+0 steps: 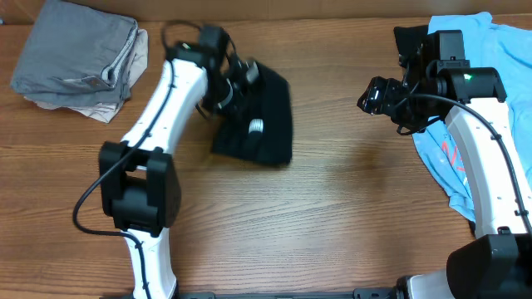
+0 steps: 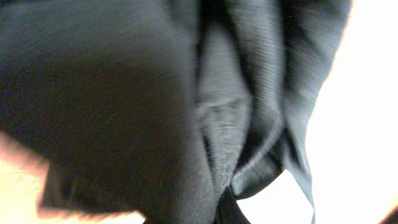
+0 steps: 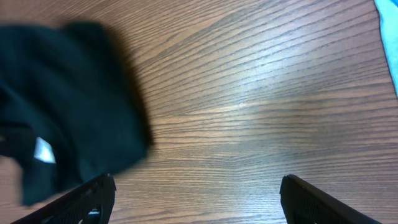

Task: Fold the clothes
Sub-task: 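Carry the bundle with the left gripper to the grey clothes stack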

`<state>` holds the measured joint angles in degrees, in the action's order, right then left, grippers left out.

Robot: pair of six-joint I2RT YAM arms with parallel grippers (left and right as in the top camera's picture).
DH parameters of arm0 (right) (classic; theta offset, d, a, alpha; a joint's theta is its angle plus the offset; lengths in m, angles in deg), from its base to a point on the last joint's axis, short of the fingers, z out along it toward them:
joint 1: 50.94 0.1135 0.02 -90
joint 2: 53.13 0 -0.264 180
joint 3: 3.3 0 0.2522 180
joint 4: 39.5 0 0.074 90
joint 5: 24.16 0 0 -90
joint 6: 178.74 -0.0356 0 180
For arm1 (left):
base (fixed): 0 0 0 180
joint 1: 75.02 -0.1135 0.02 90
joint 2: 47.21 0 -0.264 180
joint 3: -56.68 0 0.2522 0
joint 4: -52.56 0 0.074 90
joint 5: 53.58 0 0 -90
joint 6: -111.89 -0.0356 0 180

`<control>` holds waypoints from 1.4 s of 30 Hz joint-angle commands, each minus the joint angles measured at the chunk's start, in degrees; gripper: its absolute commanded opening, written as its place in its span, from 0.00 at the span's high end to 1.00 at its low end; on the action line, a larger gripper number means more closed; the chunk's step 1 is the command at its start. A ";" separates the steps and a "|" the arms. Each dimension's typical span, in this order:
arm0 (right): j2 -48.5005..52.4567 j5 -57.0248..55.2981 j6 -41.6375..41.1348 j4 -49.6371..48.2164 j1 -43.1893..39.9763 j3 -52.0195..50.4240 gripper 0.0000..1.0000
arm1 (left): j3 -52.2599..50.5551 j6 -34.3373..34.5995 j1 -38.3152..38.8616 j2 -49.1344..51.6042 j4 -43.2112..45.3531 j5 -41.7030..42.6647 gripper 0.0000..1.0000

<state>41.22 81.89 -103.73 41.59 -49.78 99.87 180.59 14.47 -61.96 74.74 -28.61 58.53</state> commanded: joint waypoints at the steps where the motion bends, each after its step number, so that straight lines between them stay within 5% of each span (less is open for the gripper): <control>1: -0.37 -1.05 0.26 -0.15 0.04 0.57 0.12 | 9.16 0.83 -1.95 -0.74 -2.14 1.49 0.96; 13: -0.37 -1.07 0.24 -0.11 0.04 0.57 0.12 | 26.88 7.08 -12.76 -0.76 -0.63 0.92 0.96; 27: -0.37 -1.01 0.22 0.15 0.04 0.57 0.12 | 27.08 36.44 -34.42 -0.17 13.70 2.19 0.96; 34: -0.37 -1.01 0.22 0.48 0.04 0.57 0.12 | 25.59 47.78 -36.63 2.03 26.47 2.91 0.96; 42: -0.37 -1.03 0.22 0.70 0.04 0.57 0.12 | 25.59 48.57 -36.63 9.16 32.15 2.60 0.96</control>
<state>41.22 81.30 -103.73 42.46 -49.78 99.87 206.14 61.06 -99.00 80.11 2.93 60.45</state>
